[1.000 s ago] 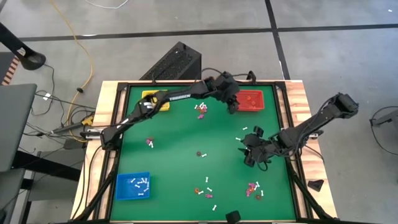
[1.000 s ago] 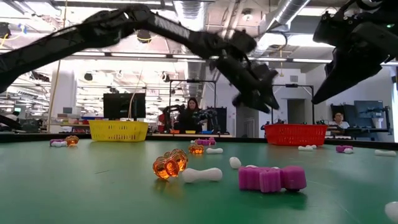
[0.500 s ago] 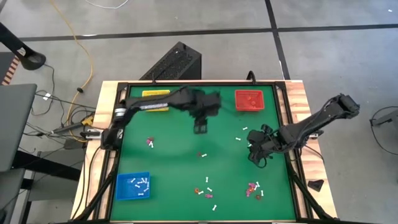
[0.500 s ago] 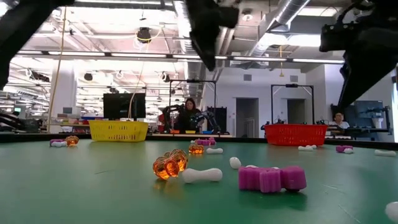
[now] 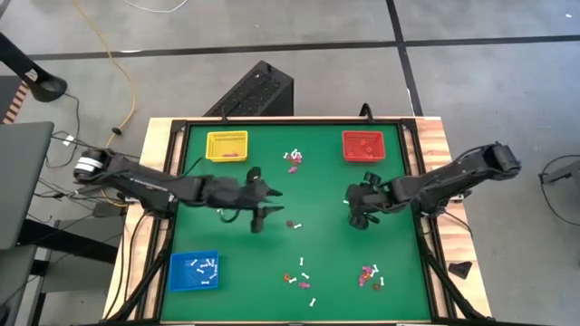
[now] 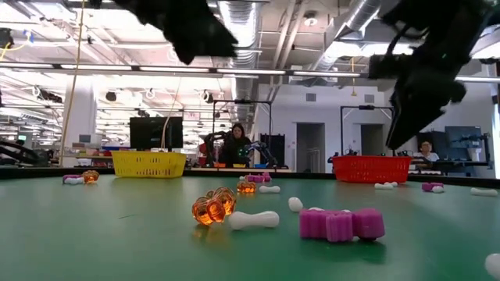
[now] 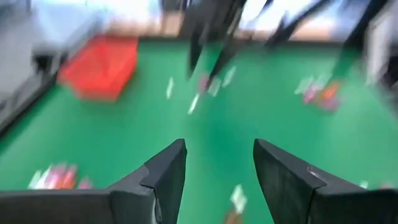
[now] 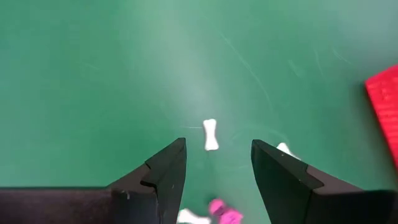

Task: Sort Halloween decoration
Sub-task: Put the white bone toy into the blue bin

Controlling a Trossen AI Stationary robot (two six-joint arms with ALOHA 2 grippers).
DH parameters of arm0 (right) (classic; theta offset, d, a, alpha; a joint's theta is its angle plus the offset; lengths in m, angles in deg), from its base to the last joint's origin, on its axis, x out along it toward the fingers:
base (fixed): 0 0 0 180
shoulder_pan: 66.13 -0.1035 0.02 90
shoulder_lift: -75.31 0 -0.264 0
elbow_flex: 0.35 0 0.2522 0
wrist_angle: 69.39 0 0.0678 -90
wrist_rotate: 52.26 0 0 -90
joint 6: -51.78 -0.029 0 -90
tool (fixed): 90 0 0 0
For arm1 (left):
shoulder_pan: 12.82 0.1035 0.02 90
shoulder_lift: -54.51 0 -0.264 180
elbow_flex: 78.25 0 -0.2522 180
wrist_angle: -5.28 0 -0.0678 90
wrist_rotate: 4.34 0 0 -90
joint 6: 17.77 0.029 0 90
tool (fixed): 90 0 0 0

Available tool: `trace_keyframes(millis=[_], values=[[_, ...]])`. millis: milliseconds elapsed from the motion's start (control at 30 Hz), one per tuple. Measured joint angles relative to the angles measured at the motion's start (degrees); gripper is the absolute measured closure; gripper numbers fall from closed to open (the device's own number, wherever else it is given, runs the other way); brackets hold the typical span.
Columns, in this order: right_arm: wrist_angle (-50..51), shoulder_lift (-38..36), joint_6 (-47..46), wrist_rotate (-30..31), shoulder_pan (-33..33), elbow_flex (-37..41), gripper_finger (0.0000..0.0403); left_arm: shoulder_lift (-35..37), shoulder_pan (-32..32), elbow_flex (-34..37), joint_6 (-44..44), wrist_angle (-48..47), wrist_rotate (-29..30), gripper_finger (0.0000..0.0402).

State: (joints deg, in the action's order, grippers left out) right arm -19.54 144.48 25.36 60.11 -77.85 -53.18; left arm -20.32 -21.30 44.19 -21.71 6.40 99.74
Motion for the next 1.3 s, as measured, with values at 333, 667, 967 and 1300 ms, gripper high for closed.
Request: trace_keyframes(millis=[333, 667, 967, 1300], values=[[-6.18, 10.63, 9.93, -2.13, 4.91, -0.01, 0.0192, 6.68, -2.51, 15.29, 6.25, 18.80, 0.49, 0.0224], [-7.42, 12.79, 10.51, -8.06, 8.90, -0.01, 0.0202, 6.75, -2.39, 15.31, 3.66, 12.16, 0.25, 0.0224], [-8.22, 15.77, 12.31, -17.78, 16.05, -0.31, 0.0311, 6.75, -2.39, 15.31, 1.57, 11.69, 0.10, 0.0224], [-11.49, 16.67, 14.31, -19.18, 17.04, -0.09, 0.0386, 6.73, -2.39, 15.31, 1.24, 11.56, 0.06, 0.0224]])
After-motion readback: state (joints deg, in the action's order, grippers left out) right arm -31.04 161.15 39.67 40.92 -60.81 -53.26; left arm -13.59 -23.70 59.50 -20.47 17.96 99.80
